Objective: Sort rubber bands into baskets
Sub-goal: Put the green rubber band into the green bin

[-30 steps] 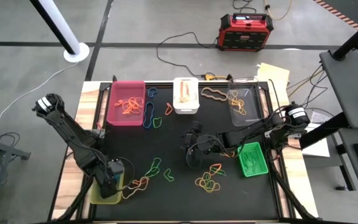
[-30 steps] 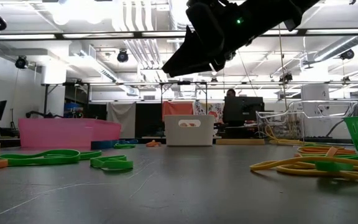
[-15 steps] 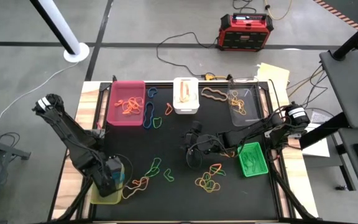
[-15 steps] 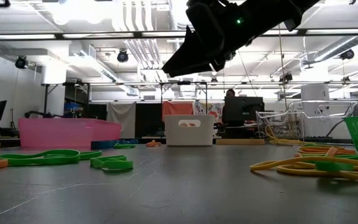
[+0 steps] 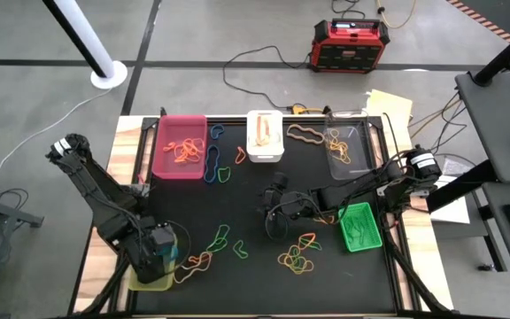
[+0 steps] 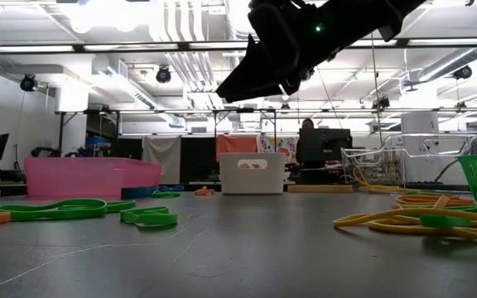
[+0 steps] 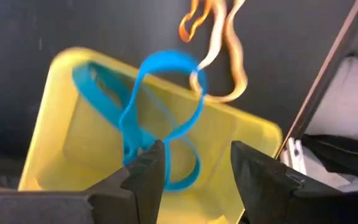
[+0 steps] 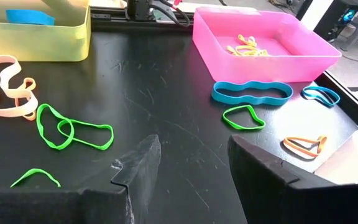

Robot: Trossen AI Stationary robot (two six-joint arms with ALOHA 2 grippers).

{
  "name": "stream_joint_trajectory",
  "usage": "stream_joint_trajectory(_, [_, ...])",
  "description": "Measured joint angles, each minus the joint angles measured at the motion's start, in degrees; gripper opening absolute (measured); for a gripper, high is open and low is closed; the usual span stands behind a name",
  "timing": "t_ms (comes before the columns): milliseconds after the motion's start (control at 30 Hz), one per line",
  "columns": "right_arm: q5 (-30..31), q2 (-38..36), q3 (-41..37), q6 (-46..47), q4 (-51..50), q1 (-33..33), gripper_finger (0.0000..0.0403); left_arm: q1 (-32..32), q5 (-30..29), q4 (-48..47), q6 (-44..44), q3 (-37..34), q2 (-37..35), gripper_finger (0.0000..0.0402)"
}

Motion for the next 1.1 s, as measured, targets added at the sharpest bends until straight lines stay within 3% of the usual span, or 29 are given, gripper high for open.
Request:
stream_joint_trajectory(100, [-0.02,0.00,0.00,0.44,0.01,0.00,0.0185,0.01,-8.05,0.05,6.39,2.53,0.00,0.0166])
stream_joint_trajectory(233, [-0.38,0.00,0.00,2.00,0.02,0.00,0.0185,0.09,-30.66,1.73,21.54,5.85,0.00,0.0166])
stream_joint_trajectory(300, [-1.89,0.00,0.00,2.98,0.02,0.00,0.0185,0.51,-37.52,3.08,28.69,6.55,0.00,0.0165])
stream_joint_trajectory(500, [-7.01,0.00,0.00,4.15,0.47,0.02,0.0185,5.14,-41.29,5.39,37.48,5.07,0.03,0.0154])
stream_joint_trajectory(767, [-11.15,2.04,0.00,2.95,4.86,0.15,0.0185,10.95,-37.94,17.36,45.91,-2.31,0.29,0.0136])
stream_joint_trajectory(1000, [-12.60,9.57,2.35,0.44,12.66,-0.01,0.0185,12.23,-44.20,16.58,48.06,-2.71,-0.37,0.0132])
stream_joint_trajectory(1100, [-12.65,13.72,6.82,0.38,12.49,-0.37,0.0185,12.21,-50.45,13.90,47.39,-2.20,-0.52,0.0132])
